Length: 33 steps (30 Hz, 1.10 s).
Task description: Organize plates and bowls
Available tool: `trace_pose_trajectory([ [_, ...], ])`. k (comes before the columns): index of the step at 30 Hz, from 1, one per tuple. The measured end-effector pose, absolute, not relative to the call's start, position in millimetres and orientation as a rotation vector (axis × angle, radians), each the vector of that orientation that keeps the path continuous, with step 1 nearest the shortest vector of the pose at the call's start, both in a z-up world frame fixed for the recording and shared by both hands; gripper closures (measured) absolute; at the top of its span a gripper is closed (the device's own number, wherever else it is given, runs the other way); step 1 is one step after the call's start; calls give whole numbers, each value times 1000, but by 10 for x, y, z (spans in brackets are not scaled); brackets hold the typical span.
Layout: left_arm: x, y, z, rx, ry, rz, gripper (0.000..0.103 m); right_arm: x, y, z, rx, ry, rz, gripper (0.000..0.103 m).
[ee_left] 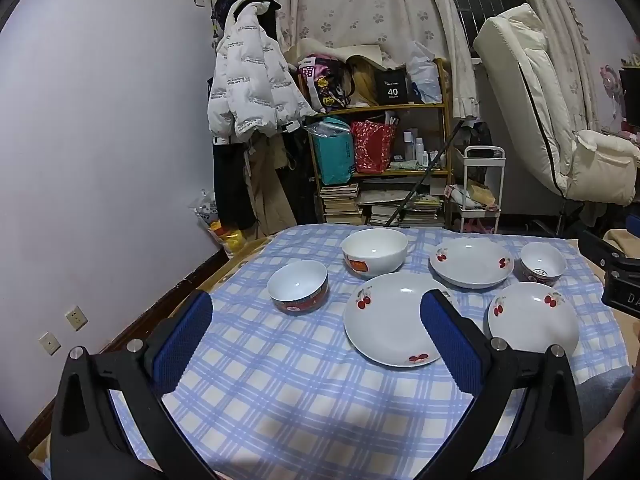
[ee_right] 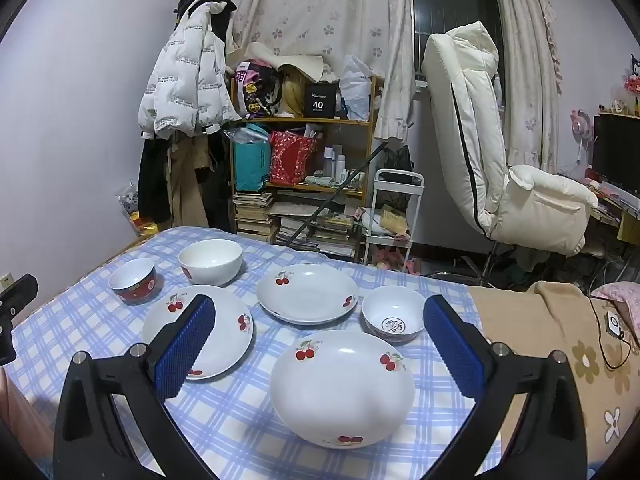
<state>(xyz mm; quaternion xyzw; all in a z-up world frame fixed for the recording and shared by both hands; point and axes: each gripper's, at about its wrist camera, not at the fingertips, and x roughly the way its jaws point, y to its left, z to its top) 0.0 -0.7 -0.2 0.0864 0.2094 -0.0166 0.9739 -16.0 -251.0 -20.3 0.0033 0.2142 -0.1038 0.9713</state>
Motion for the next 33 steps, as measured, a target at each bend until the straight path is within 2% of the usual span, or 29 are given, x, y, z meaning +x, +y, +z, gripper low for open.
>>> trace_pose_trajectory([
  [33, 17, 48, -57, 183, 429, -4, 1, -148, -2510, -225, 9, 430, -208, 0],
])
